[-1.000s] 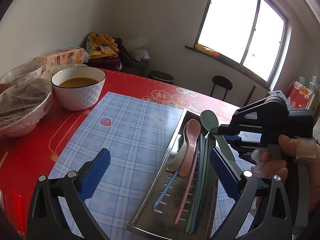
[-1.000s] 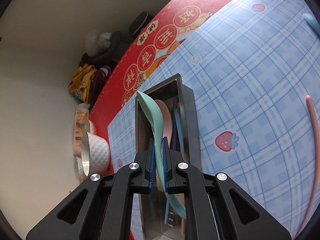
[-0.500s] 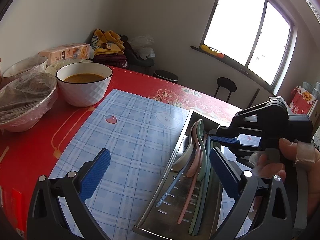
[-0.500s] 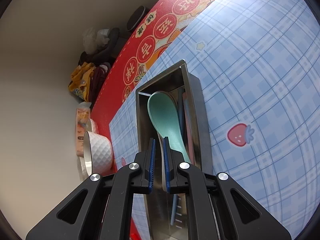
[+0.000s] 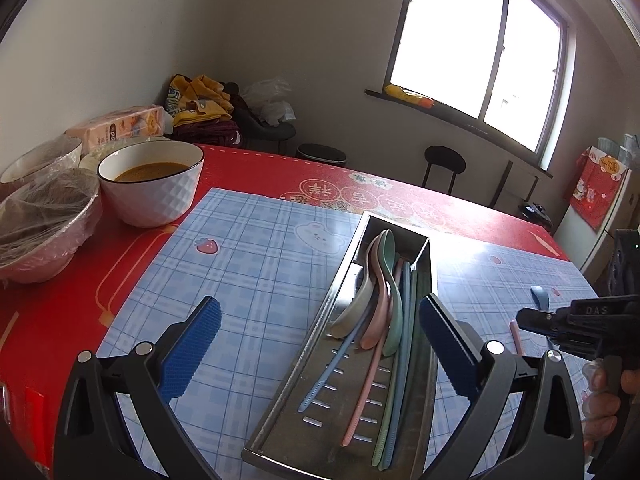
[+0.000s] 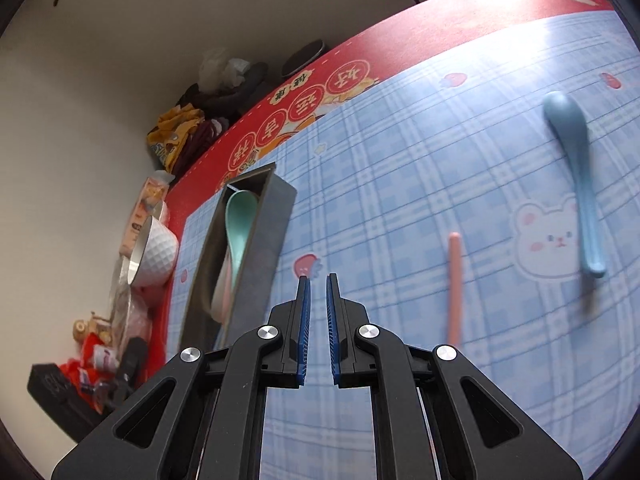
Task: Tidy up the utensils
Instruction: 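Lower the left gripper onto the pink chopstick and close on it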
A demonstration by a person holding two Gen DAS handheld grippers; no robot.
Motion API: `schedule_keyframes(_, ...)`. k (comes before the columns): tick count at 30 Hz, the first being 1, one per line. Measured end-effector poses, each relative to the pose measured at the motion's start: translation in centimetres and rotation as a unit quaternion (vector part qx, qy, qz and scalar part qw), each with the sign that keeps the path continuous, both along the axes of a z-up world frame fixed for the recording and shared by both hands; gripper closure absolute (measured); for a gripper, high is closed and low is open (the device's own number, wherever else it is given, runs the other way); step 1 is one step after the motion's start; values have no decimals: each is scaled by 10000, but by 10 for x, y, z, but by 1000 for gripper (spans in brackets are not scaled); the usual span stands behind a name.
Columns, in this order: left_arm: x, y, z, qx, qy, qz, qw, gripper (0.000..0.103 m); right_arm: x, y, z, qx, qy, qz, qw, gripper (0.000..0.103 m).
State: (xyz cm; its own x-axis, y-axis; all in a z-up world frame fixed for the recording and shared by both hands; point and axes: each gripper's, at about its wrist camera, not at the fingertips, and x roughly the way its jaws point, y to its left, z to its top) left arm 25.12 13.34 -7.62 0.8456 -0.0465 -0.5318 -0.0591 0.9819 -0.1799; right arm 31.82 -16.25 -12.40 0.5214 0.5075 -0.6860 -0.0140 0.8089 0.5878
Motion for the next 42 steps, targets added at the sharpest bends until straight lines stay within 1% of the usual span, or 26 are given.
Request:
schedule_keyframes(4,-3,-23,6,229,-24,-142,9996,8,-30,-36,0,-676,-412,59,9968,94)
schedule_keyframes(6,-9,-43,11,405,-75,-283,9988,12,-42,-50,0,-983,-615,88,9932,94)
schedule_keyframes(8,-14,-68,13,473,-54,-547,9974,12,-50,-60,1,-1288,-793,117,9884,94)
schedule_keyframes(10,-15,-94,11,487,55,-867,9950,14,-56,-68,2,-1614,-971,152,9820,94)
schedule_keyframes(13,-11,-133,1,533,304,-1296,9897,21,-66,-76,7,-2076,-1292,193,9694,94)
schedule_keyframes(15,-7,-156,-7,551,485,-1574,9848,33,-73,-82,10,-2265,-1473,189,9626,94)
schedule_keyframes(17,-3,-177,-15,614,653,-1796,9796,38,-75,-90,9,-2268,-1508,115,9621,94)
schedule_keyframes(21,4,-207,-30,784,893,-2067,9712,44,-73,-109,-1,-2055,-1351,-154,9692,94)
schedule_keyframes(22,6,-213,-33,832,945,-2121,9691,45,-73,-115,-2,-1890,-1310,-193,9730,94)
schedule_keyframes(23,7,-217,-37,886,1000,-2166,9671,47,-73,-118,-1,-1789,-1353,-245,9742,94)
schedule_keyframes(27,15,-230,-49,1091,1229,-2219,9611,56,-72,-119,-3,-1638,-1351,-224,9769,94)
schedule_keyframes(34,17,-238,-62,1350,1412,-2218,9553,61,-74,-123,-6,-1414,-1364,-161,9804,94)
schedule_keyframes(37,18,-240,-63,1400,1452,-2214,9541,61,-75,-123,-6,-1368,-1382,-151,9808,94)
schedule_keyframes(42,17,-241,-63,1415,1436,-2200,9544,61,-76,-122,-5,-1326,-1400,-111,9812,94)
